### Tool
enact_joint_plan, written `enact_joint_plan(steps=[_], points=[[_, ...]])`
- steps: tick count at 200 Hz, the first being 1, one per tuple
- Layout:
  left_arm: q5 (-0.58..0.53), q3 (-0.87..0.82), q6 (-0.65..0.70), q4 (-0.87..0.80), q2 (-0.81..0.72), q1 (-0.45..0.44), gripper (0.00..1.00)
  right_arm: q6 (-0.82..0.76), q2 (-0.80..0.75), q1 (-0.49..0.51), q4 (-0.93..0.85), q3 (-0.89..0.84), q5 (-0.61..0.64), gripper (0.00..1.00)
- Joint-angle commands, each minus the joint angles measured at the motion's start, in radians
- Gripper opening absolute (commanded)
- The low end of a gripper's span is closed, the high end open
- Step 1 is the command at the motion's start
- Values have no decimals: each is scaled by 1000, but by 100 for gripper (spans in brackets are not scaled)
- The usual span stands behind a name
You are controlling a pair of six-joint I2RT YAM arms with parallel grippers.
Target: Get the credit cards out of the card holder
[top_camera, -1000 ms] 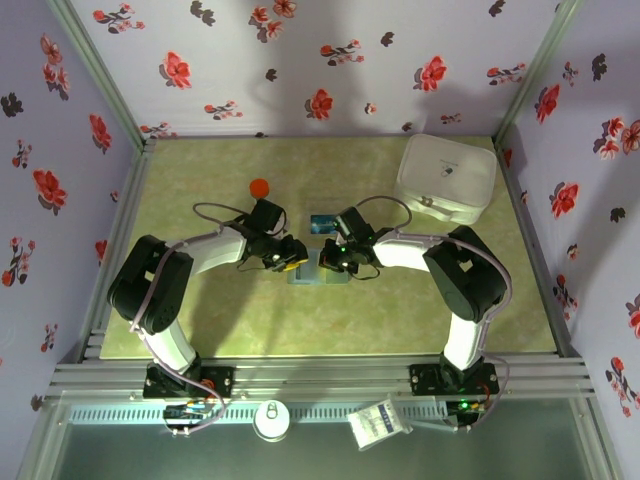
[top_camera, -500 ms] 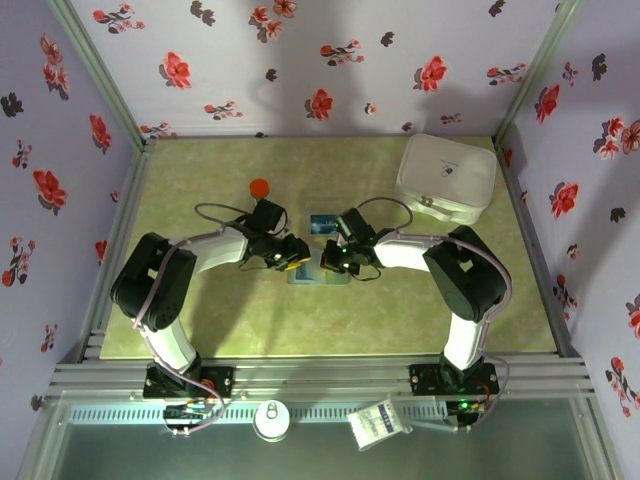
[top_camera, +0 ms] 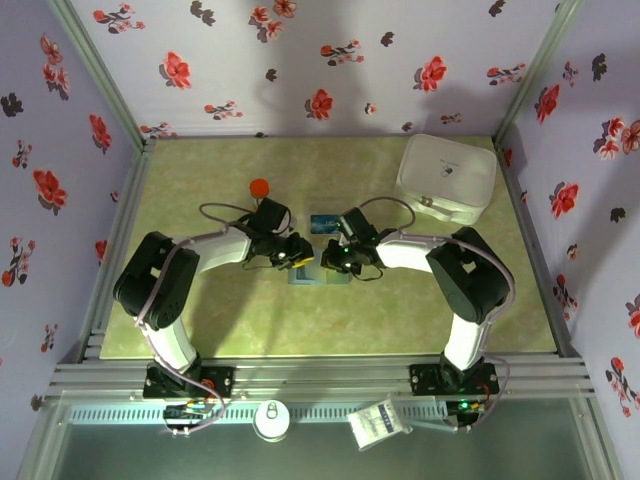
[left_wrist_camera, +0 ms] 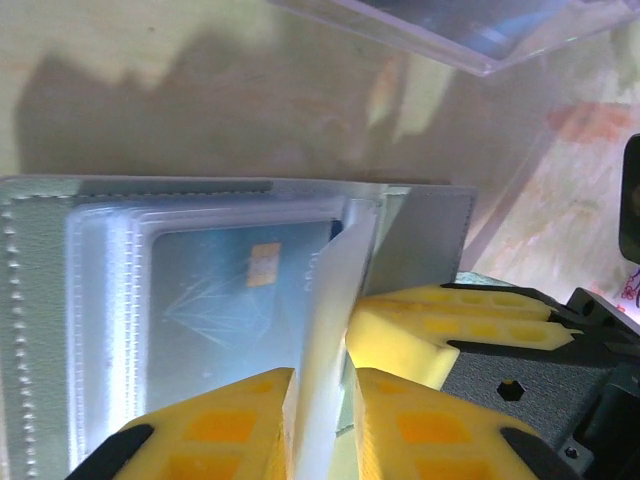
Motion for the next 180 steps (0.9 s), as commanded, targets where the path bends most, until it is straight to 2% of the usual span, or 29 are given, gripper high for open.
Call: enact_joint_plan(steps=[1, 116, 180], points=[[15, 45, -15, -8, 3, -17, 22, -24, -70, -18, -40, -17, 32, 16], [-2, 173, -19, -53, 119, -103, 19, -83, -321, -103, -155, -111, 95, 17], [4, 221, -25, -48, 191, -121, 21, -96, -395, -134, -184, -160, 98, 17]])
